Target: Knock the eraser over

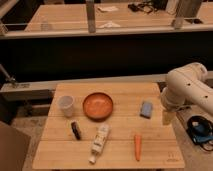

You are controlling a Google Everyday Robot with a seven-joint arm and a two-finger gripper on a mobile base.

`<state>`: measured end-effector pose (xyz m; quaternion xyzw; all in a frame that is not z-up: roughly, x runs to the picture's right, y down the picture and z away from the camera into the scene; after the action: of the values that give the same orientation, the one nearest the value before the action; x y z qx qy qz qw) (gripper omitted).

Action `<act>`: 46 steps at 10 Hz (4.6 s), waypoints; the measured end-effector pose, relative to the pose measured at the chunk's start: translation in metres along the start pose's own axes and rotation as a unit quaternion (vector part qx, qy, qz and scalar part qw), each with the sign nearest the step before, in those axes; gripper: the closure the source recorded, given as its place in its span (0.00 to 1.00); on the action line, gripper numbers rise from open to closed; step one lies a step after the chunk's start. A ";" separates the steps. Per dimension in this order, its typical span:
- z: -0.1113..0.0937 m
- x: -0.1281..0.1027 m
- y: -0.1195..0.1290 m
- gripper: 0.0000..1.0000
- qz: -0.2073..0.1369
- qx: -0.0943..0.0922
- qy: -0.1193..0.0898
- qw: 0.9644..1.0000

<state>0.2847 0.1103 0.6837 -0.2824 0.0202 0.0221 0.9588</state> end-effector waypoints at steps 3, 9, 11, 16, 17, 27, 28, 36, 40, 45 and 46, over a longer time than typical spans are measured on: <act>0.000 0.000 0.000 0.20 0.000 0.000 0.000 1.000; 0.000 0.000 0.000 0.20 0.000 0.000 0.000 1.000; 0.000 0.000 0.000 0.20 0.000 0.000 0.000 1.000; 0.004 -0.011 0.007 0.20 -0.018 -0.005 0.004 1.000; 0.006 -0.022 0.010 0.20 -0.024 -0.008 0.002 1.000; 0.017 -0.063 0.034 0.20 -0.083 -0.027 0.002 0.996; 0.018 -0.068 0.036 0.20 -0.091 -0.029 0.001 0.995; 0.027 -0.112 0.055 0.20 -0.147 -0.044 -0.015 0.988; 0.032 -0.133 0.068 0.20 -0.179 -0.050 -0.024 0.982; 0.037 -0.178 0.081 0.20 -0.233 -0.054 -0.036 0.970; 0.037 -0.184 0.082 0.20 -0.240 -0.053 -0.037 0.969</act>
<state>0.0979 0.1936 0.6803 -0.3286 -0.0847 -0.1970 0.9198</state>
